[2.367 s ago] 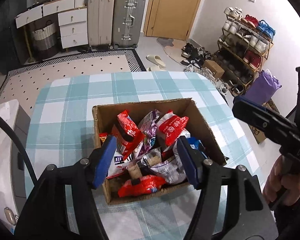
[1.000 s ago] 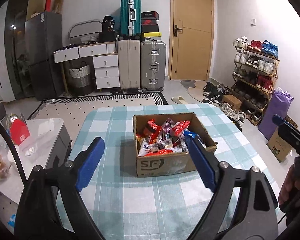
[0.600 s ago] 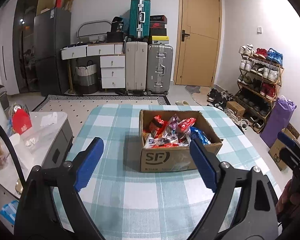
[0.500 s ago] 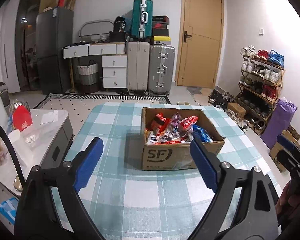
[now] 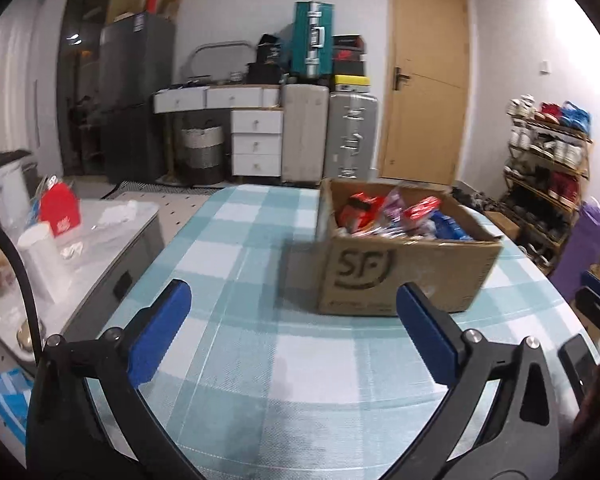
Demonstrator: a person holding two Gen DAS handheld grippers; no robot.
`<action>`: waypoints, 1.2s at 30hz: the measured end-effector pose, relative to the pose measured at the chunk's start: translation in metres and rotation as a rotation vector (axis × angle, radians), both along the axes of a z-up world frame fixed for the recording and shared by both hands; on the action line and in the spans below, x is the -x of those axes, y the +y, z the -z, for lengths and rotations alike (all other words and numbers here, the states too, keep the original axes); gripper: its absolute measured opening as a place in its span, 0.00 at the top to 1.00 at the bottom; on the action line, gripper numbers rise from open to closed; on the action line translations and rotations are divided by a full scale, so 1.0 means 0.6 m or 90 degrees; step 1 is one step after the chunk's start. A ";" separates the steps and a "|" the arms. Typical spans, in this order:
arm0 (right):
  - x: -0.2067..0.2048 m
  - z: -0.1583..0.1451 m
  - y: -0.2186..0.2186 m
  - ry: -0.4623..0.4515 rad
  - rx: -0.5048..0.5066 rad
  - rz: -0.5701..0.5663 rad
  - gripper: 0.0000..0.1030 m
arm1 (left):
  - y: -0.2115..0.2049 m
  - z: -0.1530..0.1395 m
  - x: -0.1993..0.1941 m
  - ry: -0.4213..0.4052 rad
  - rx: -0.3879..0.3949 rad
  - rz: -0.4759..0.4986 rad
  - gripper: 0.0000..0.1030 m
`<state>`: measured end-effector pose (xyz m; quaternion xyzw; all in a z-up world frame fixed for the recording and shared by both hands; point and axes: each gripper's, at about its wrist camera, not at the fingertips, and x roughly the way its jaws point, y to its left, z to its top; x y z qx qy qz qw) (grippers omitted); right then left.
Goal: Organize snacks
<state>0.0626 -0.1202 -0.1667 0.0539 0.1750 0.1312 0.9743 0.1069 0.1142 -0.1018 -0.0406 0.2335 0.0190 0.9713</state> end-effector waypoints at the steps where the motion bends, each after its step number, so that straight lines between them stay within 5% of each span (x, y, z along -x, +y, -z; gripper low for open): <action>1: -0.001 0.007 -0.003 0.002 0.002 0.009 0.00 | 0.005 0.010 -0.006 0.004 0.010 0.000 0.01; 10: 0.003 0.015 -0.023 -0.014 -0.020 0.027 0.00 | 0.001 0.060 -0.025 -0.004 -0.025 -0.014 0.01; 22: 0.008 0.011 0.005 -0.028 0.034 0.011 0.00 | -0.041 0.052 -0.007 -0.048 -0.097 0.019 0.01; 36: 0.006 0.011 -0.010 -0.022 0.004 0.021 0.00 | -0.046 0.043 0.005 -0.046 -0.097 0.008 0.01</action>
